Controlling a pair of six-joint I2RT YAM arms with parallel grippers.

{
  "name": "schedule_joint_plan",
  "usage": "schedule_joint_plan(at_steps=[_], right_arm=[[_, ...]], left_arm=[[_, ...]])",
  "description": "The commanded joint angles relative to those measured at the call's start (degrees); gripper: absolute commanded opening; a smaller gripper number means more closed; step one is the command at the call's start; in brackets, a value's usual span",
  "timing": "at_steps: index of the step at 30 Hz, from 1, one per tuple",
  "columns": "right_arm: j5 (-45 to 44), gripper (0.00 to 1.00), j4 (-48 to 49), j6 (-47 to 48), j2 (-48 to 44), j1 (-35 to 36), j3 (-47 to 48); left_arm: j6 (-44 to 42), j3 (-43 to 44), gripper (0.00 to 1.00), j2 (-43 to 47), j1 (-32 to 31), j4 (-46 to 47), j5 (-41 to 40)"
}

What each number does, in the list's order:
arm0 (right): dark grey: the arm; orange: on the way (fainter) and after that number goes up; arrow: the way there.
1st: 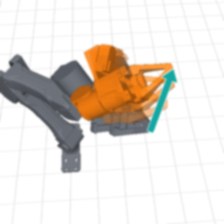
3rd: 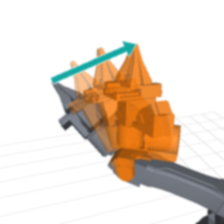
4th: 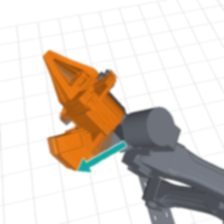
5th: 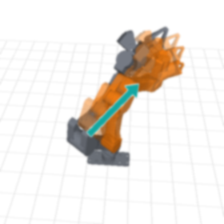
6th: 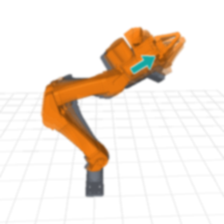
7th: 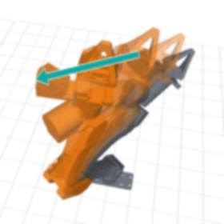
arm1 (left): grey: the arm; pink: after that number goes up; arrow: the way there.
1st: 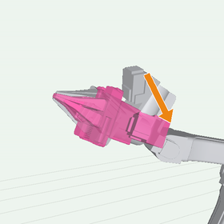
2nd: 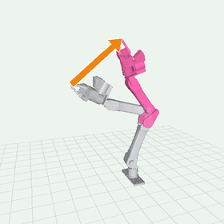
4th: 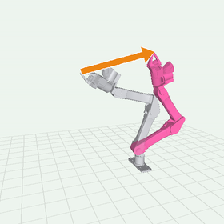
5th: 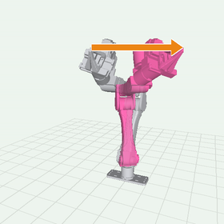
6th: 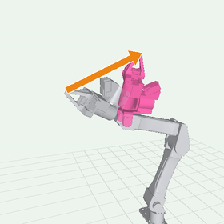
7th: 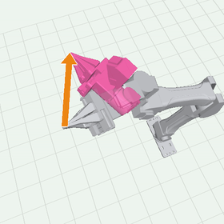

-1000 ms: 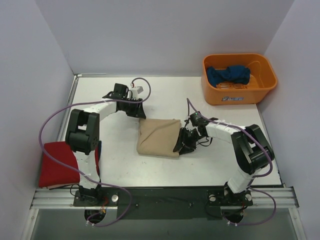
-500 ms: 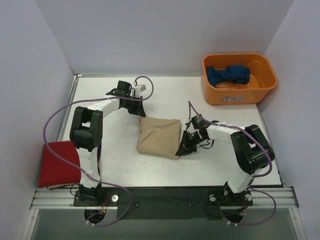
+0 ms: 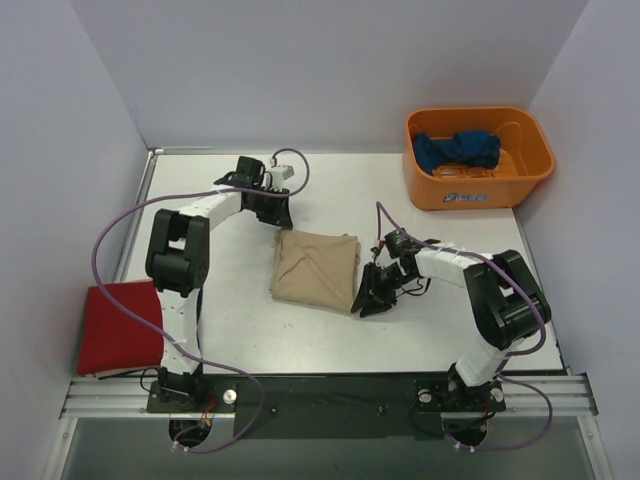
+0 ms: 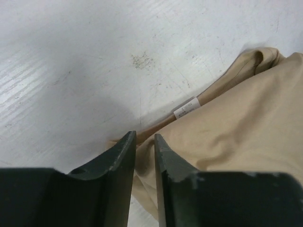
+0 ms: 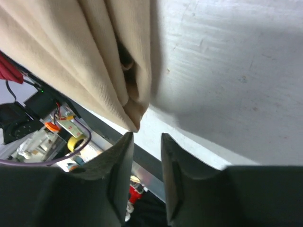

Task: Fold and stack the t-shirts
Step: Smooth out wrinkles on the folded tshirt

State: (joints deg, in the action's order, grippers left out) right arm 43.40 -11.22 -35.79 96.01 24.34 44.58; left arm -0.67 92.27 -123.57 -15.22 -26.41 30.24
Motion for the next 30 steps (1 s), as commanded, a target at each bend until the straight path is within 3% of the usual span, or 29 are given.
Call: schedule_joint_plan(at_steps=[1,2,5,10,13,16,20,24,27,30], right_arm=[[-1.8,0.32,-9.2,4.1,-1.6,-2.3,6.6],[-2.7,0.33,-10.4,4.6,-1.8,-3.0,7.8],[-6.2,0.34,-11.7,6.9,-1.3,-7.4,14.9],[-11.1,0.37,-12.3,10.4,4.4,-7.7,27.8],[-11.8,0.39,-12.4,11.1,11.5,-8.2,34.7],[-11.7,0.39,-12.4,11.6,17.8,-8.7,41.1],[-9.4,0.39,-12.6,12.2,22.6,-9.0,45.1],[-7.1,0.39,-12.4,12.1,25.4,-9.1,46.9],[-6.0,0.31,-11.1,10.7,26.7,-9.3,47.1],[-5.5,0.15,-10.4,10.2,26.9,-9.2,46.1]], left_arm=[[-1.9,-2.4,0.44,5.9,1.2,4.3,2.5],[-1.3,-2.8,0.53,6.7,1.4,4.8,3.2],[-0.7,-2.0,0.66,10.6,2.9,3.6,5.4],[-2.3,-6.0,0.67,20.0,4.6,-4.6,8.7],[-6.3,-16.4,0.56,26.8,2.5,-8.9,11.5],[-8.3,-26.5,0.53,33.4,-1.4,-13.0,10.5],[-7.1,-34.5,0.63,37.9,-3.5,-11.6,6.2],[-5.9,-37.0,0.66,37.7,-3.8,-9.1,0.9],[-5.8,-37.1,0.66,35.3,-6.0,-7.1,0.1],[-6.5,-37.3,0.62,32.3,-7.2,-5.3,-1.0]])
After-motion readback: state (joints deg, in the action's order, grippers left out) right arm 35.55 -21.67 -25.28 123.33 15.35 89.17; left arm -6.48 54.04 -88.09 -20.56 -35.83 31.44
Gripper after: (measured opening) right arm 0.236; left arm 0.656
